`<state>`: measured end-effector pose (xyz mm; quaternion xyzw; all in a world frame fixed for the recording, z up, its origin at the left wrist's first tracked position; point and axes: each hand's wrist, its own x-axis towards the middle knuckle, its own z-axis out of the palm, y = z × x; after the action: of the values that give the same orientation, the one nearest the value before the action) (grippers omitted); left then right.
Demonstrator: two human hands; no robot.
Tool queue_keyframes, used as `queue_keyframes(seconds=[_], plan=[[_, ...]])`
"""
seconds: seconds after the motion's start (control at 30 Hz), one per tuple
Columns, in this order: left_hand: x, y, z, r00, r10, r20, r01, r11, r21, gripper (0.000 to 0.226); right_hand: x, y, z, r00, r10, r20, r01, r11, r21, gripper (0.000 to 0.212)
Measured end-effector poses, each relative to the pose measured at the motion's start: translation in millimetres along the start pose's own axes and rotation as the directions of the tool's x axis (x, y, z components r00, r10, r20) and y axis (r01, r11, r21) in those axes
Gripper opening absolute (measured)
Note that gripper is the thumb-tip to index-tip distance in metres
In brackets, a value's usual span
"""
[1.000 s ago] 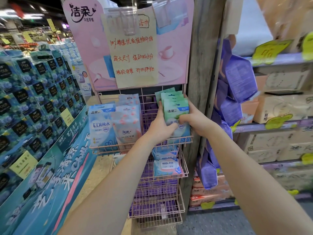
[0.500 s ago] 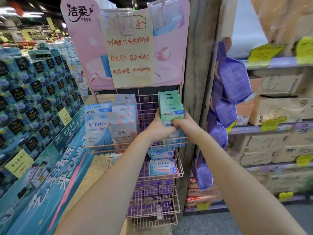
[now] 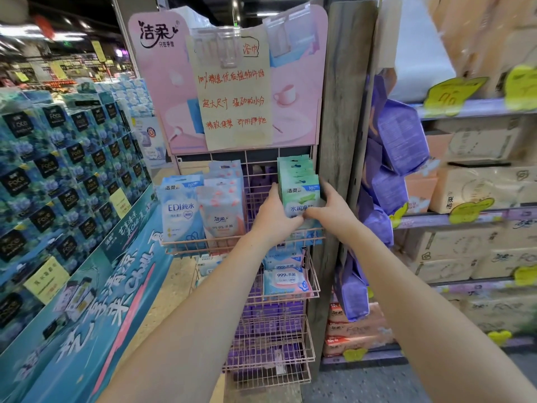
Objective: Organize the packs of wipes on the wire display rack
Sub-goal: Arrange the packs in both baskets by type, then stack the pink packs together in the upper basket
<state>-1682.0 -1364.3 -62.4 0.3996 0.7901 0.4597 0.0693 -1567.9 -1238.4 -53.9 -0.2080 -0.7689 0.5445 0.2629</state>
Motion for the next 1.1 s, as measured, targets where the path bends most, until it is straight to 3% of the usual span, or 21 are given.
queue_keyframes(seconds=[0.1,0.23,0.33,0.43,0.53,0.63,0.73,0.83,0.9,1.0,1.1], plan=[[-10.3,1.8,-0.8,0.998,0.041,-0.053,-0.041,0.999,0.01,0.085,-13.9,-11.0,4.7,0.991,-0.084,-0.105,0.077,0.994,-0.074,0.088],[-29.7,8.0,-5.8,0.992,0.091,-0.093,-0.087,0.995,0.037,0.08,-32.1,-32.1,18.6,0.912,-0.297,-0.283,0.254,0.951,-0.179,0.082],[-52.9,9.6,-16.7,0.973,0.149,-0.176,-0.149,0.989,0.014,0.062,-35.6,-38.5,35.8,0.907,-0.3,-0.297,0.277,0.954,-0.117,0.076],[-79.6,5.5,-35.5,0.958,0.177,-0.224,-0.189,0.982,-0.031,0.036,-38.3,-45.9,60.8,0.942,-0.259,-0.216,0.25,0.966,-0.067,0.062],[-97.7,-7.6,-59.2,0.889,0.215,-0.405,-0.221,0.975,0.031,0.023,-37.6,-48.3,88.2,0.98,-0.187,-0.073,0.189,0.982,0.024,0.066],[-95.6,-24.2,-83.9,0.842,0.103,-0.529,-0.056,0.993,0.105,0.034,-35.2,-50.3,112.5,0.992,-0.097,0.08,0.099,0.995,-0.014,0.081],[-86.4,-33.3,-103.1,0.871,-0.108,-0.48,0.181,0.977,0.109,0.063,-26.2,-53.9,129.8,0.988,-0.082,0.132,0.105,0.978,-0.179,0.077],[-76.7,-36.8,-115.0,0.894,-0.122,-0.432,0.165,0.984,0.065,0.057,-13.0,-57.7,137.4,0.993,-0.021,0.113,0.046,0.974,-0.221,0.064],[-69.5,-36.1,-121.7,0.911,-0.095,-0.401,0.148,0.983,0.105,0.046,-4.0,-60.5,137.5,0.99,0.017,0.14,0.004,0.989,-0.149,0.067],[-60.8,-36.3,-127.2,0.921,-0.111,-0.372,0.192,0.964,0.186,0.049,7.2,-65.1,135.1,0.968,0.088,0.236,-0.097,0.995,0.025,0.082],[-57.3,-39.5,-128.4,0.919,-0.12,-0.377,0.193,0.968,0.163,0.05,18.9,-62.8,135.2,0.93,0.171,0.324,-0.229,0.962,0.148,0.093]])
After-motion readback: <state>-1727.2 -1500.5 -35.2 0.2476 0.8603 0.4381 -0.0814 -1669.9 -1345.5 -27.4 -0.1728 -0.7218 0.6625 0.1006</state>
